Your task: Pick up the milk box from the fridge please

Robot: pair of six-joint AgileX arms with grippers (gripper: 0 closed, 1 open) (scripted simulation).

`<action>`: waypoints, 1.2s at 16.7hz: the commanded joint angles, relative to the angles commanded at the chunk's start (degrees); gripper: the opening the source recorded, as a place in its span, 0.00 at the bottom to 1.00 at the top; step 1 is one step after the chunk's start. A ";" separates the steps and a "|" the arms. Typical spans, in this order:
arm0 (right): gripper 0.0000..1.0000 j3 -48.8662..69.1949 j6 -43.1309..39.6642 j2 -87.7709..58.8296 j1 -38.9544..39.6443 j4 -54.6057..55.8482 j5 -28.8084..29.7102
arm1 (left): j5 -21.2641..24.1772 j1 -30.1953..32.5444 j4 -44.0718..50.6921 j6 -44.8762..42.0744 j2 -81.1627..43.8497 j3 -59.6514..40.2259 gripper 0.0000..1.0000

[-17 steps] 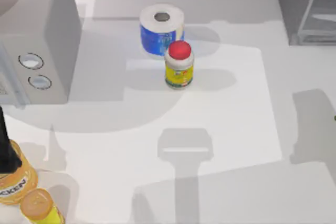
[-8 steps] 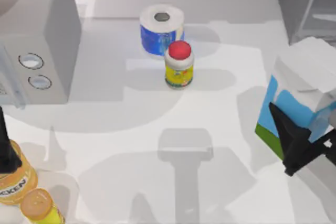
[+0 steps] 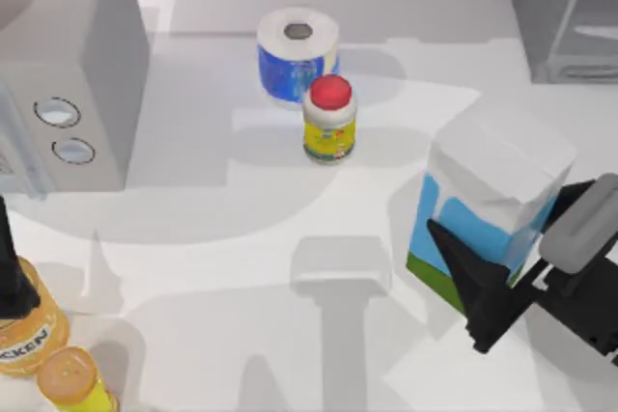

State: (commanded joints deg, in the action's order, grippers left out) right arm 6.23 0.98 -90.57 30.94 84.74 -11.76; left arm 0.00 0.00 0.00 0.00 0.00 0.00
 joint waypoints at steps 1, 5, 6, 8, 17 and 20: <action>0.00 0.02 -0.01 -0.15 0.06 0.16 -0.02 | 0.00 0.00 0.00 0.00 0.00 0.00 1.00; 0.00 -0.25 0.11 -0.05 -0.19 0.01 0.00 | 0.00 0.00 0.00 0.00 0.00 0.00 1.00; 0.00 -0.15 0.10 -0.21 -0.18 0.12 0.05 | 0.00 0.00 0.00 0.00 0.00 0.00 1.00; 0.00 0.99 0.02 -2.28 -0.02 1.41 0.52 | 0.00 0.00 0.00 0.00 0.00 0.00 1.00; 0.00 10.84 -0.07 -23.04 2.80 11.94 3.10 | 0.00 0.00 0.00 0.00 0.00 0.00 1.00; 0.00 11.40 -0.11 -23.94 2.94 12.50 3.23 | 0.00 0.00 0.00 0.00 0.00 0.00 1.00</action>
State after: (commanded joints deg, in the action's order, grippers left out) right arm 17.63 0.87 -114.51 33.88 97.25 -8.53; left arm 0.00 0.00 0.00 0.00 0.00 0.00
